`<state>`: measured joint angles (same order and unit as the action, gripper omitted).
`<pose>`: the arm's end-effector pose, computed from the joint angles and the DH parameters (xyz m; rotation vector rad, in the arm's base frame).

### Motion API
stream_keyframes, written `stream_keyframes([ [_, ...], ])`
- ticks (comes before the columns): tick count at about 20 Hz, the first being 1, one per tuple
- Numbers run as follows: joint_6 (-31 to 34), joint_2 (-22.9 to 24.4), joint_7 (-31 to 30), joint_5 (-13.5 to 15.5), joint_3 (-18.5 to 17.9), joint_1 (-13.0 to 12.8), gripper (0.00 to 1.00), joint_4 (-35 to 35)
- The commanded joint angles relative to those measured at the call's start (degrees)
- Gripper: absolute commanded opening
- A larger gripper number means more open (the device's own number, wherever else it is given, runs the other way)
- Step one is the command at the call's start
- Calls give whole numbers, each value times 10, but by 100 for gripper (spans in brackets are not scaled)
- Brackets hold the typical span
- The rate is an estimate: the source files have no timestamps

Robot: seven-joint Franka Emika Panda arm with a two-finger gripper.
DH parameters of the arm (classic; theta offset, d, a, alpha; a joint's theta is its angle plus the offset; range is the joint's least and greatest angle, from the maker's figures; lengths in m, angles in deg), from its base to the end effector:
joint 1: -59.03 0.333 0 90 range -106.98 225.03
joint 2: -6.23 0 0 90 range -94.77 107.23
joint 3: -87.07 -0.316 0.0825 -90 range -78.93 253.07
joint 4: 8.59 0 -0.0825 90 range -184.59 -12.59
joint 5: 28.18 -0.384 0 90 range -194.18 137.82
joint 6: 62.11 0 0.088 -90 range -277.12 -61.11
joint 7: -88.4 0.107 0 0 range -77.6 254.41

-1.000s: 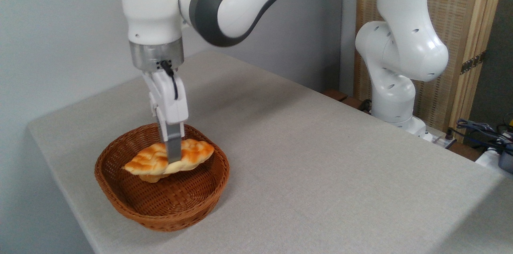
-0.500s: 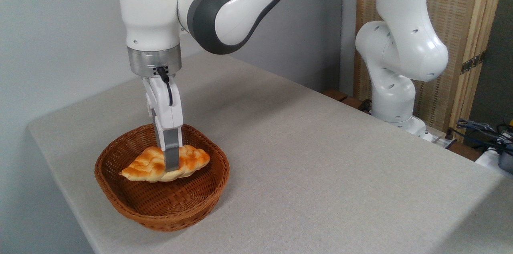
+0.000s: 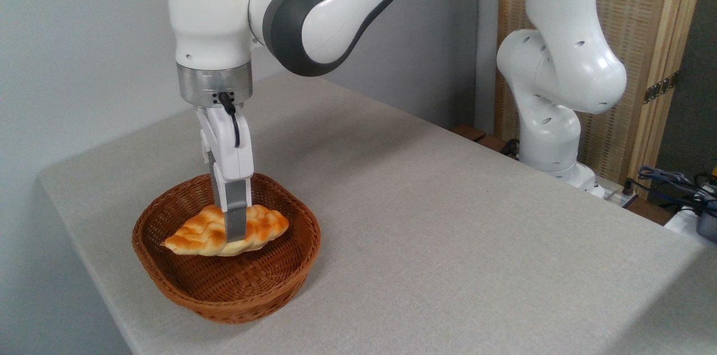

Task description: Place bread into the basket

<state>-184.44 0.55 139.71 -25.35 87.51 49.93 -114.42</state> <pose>0.5987 -0.1026 0.4867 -2.6922 1.5405 -0.2993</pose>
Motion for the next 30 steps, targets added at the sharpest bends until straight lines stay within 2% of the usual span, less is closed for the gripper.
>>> stream_keyframes([
  [1, -12, 2, 8, 2, -6, -1, 100, 0],
  [8, -13, 8, 1, 9, -8, 0, 100, 3],
  [12, 6, 51, -52, 13, -30, 0, 100, 4],
  [17, 176, 66, -123, 6, -33, 5, 100, 75],
  [19, 260, 66, -128, 7, -47, 6, 100, 119],
  [21, 308, 66, -128, 8, -46, 6, 100, 138],
  [25, 322, 68, -126, 4, -40, 7, 100, 142],
  [27, 324, 69, -126, 3, -38, 20, 100, 143],
  [30, 324, 69, -124, 2, -35, 22, 100, 142],
])
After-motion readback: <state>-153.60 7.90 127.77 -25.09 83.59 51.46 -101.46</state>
